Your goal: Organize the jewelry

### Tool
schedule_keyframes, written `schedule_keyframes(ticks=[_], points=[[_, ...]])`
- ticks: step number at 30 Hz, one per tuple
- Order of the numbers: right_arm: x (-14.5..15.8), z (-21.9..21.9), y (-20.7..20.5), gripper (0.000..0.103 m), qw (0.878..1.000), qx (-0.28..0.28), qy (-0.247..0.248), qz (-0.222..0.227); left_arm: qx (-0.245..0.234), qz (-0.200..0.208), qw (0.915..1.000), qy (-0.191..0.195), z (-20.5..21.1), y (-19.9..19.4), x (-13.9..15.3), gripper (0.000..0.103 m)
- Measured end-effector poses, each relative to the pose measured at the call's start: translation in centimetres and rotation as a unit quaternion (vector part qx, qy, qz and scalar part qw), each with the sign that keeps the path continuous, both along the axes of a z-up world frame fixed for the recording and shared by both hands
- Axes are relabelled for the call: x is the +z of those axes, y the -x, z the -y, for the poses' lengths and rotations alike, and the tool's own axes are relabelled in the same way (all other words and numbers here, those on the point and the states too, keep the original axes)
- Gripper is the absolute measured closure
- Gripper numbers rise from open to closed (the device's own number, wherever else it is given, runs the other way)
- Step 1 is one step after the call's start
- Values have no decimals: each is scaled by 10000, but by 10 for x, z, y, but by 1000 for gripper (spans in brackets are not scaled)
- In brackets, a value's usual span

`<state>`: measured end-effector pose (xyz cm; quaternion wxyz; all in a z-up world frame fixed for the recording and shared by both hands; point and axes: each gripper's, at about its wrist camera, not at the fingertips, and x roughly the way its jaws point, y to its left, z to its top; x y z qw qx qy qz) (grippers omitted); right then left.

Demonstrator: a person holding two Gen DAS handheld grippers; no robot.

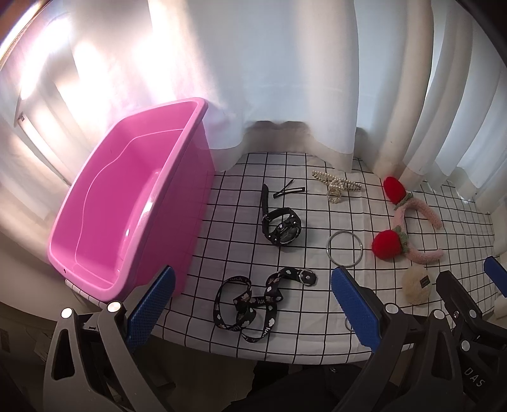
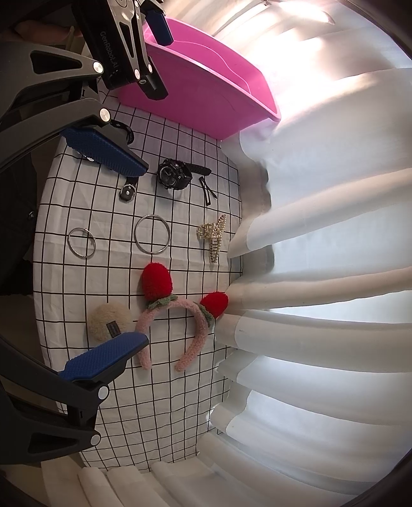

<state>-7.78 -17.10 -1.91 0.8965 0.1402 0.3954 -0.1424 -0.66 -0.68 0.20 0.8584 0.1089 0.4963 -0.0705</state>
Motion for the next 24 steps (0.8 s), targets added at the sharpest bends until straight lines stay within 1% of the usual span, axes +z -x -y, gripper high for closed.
schedule_keyframes(ticks=[15, 19, 24], points=[[-2, 0, 5, 9, 10000, -34, -29, 38, -47, -5, 10000, -11, 2, 5, 0, 6], [-6, 7, 9, 9, 9997, -78, -229, 74, -56, -119, 9999, 93, 1, 5, -4, 6], [-17, 21, 14, 9, 9983, -173, -554, 48, 41, -303, 9994, 161, -6, 4, -16, 6]])
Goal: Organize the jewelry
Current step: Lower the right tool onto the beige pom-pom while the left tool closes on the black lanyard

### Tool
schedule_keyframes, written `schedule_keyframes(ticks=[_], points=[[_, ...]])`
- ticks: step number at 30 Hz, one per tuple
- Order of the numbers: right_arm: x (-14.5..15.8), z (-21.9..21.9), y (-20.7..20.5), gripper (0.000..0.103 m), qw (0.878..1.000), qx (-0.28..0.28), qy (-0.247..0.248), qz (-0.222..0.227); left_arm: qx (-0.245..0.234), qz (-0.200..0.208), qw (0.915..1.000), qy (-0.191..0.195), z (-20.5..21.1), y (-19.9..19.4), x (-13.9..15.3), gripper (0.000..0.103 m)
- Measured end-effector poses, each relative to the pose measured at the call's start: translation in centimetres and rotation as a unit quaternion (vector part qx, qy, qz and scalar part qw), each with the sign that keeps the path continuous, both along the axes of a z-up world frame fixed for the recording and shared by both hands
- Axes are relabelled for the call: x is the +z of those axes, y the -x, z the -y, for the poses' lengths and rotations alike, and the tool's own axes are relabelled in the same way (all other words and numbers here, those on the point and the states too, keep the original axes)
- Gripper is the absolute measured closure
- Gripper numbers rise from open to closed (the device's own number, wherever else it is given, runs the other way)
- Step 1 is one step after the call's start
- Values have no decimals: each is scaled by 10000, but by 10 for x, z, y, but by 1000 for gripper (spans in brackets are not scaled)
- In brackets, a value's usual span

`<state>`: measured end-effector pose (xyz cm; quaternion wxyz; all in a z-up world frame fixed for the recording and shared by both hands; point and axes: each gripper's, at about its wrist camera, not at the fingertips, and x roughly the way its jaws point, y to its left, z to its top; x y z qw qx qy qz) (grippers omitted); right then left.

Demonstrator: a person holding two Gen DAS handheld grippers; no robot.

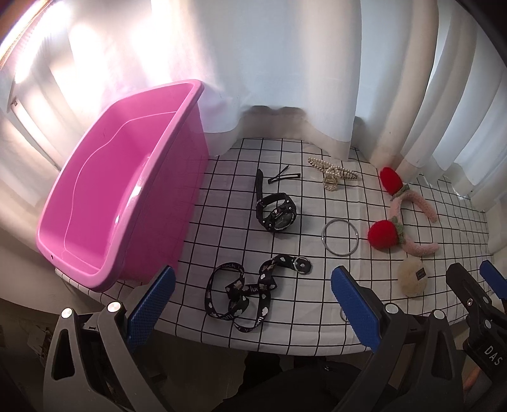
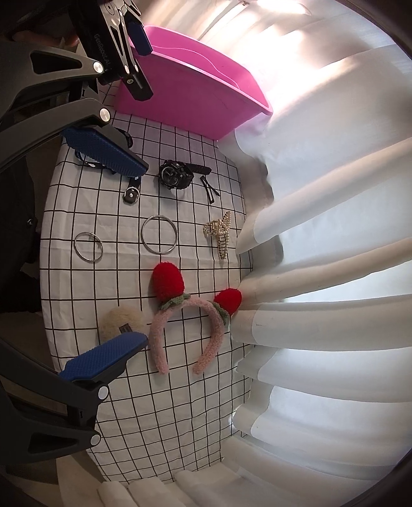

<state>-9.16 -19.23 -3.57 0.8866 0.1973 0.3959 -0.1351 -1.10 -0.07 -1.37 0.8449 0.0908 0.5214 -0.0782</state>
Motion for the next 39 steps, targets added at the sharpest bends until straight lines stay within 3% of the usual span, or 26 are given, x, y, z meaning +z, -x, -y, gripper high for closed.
schedule_keyframes(ticks=[6, 17, 31, 39], points=[[-19, 12, 6, 9, 9998, -61, -156, -109, 53, -136, 9999, 18, -16, 0, -22, 6], [-78, 21, 11, 9, 9979, 12, -371, -538, 278, -557, 9979, 198, -57, 12, -92, 6], [-136, 49, 11, 9, 9963, -221, -55, -831, 363, -746, 9964, 141, -43, -4, -172, 6], [-167, 73, -7, 9, 9947, -276, -44, -985, 447, -833, 9954, 130, -42, -10, -195, 6]])
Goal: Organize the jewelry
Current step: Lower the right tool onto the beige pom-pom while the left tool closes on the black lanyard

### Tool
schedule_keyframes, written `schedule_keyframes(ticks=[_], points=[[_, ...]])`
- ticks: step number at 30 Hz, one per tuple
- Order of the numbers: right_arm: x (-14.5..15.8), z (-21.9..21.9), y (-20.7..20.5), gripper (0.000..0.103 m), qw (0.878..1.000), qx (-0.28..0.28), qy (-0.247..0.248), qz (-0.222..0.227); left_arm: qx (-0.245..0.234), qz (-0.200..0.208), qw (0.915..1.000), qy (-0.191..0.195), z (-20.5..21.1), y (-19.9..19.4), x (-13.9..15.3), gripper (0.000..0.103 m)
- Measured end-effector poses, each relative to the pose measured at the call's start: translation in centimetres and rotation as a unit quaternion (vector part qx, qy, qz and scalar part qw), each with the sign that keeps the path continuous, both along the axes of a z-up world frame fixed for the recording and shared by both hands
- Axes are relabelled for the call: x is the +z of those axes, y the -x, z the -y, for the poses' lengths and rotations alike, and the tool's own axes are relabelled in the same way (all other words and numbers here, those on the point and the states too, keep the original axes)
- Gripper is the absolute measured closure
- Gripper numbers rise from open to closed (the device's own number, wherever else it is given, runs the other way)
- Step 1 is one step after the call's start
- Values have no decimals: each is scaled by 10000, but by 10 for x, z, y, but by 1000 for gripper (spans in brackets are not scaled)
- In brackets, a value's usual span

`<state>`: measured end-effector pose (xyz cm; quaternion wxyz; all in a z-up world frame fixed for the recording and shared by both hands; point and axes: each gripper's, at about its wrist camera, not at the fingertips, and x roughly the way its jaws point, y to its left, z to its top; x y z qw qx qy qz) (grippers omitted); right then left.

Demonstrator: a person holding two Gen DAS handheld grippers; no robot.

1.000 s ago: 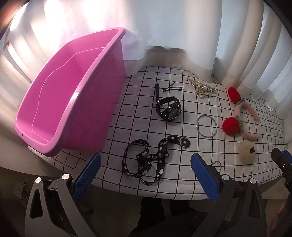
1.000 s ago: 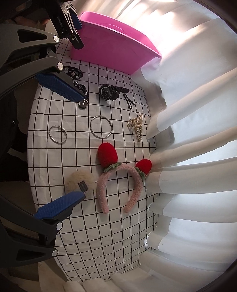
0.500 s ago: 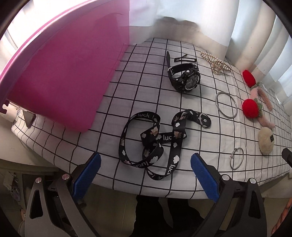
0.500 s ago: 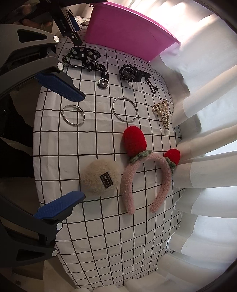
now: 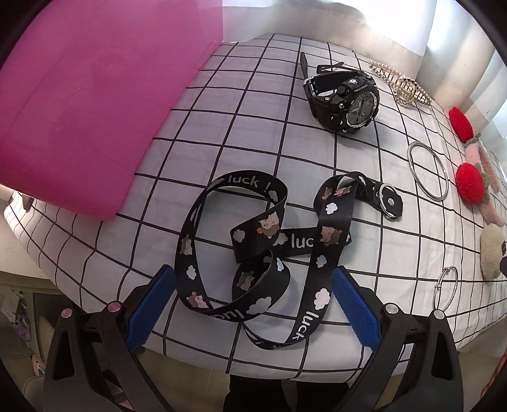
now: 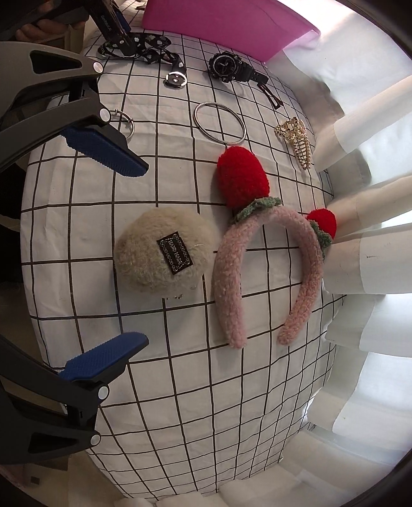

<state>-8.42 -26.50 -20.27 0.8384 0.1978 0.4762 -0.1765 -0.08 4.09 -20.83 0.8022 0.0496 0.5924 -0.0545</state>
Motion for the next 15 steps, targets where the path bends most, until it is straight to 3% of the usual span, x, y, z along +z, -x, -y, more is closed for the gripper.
schedule_keyframes(ticks=[15], points=[[-28, -4, -29, 9, 9993, 212, 124, -291, -12, 64, 10000, -75, 21, -15, -12, 5]])
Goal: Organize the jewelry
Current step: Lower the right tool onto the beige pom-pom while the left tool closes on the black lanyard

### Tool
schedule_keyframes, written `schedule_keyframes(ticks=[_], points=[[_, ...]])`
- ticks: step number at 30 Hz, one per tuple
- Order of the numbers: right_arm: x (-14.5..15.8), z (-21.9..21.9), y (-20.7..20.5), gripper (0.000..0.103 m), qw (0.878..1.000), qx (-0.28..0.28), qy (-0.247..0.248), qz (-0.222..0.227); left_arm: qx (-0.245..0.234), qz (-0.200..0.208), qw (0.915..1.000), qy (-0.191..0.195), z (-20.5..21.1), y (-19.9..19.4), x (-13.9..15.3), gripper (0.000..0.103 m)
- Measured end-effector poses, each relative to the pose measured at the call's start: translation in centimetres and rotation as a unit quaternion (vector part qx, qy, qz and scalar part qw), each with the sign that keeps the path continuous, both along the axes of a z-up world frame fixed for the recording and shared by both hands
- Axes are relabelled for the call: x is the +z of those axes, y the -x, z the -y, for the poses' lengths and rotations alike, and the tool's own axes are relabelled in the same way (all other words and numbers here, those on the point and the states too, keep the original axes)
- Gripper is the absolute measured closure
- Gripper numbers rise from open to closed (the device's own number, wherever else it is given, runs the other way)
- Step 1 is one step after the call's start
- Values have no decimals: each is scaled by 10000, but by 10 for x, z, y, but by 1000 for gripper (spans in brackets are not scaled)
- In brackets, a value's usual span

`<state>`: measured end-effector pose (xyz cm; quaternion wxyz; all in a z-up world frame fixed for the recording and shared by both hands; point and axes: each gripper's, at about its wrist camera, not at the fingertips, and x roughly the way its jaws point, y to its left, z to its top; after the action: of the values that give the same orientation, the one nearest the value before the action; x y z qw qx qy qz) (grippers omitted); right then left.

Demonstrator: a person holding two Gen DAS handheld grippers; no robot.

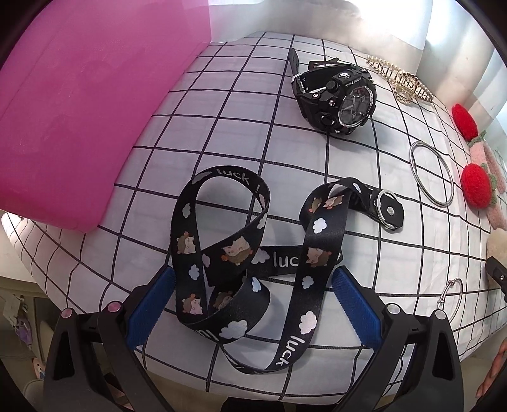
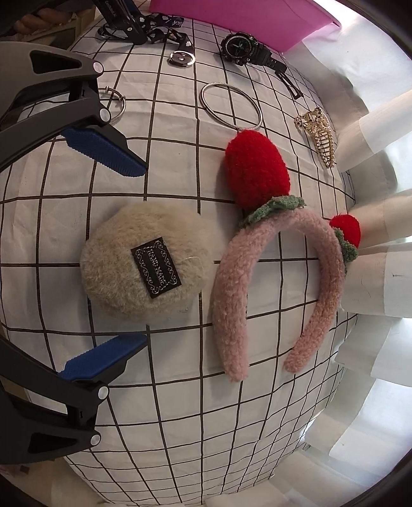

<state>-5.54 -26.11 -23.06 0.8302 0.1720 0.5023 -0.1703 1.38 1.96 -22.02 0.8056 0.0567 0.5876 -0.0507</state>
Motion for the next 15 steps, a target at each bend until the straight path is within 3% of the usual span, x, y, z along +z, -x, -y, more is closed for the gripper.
schedule_keyframes(ticks=[7, 15], points=[[-9, -1, -9, 9, 9999, -3, 64, -96, 135, 31, 9998, 167, 2, -14, 0, 6], [-7, -1, -13, 9, 9995, 73, 271, 143, 166, 166, 9995, 192, 0, -7, 0, 6]])
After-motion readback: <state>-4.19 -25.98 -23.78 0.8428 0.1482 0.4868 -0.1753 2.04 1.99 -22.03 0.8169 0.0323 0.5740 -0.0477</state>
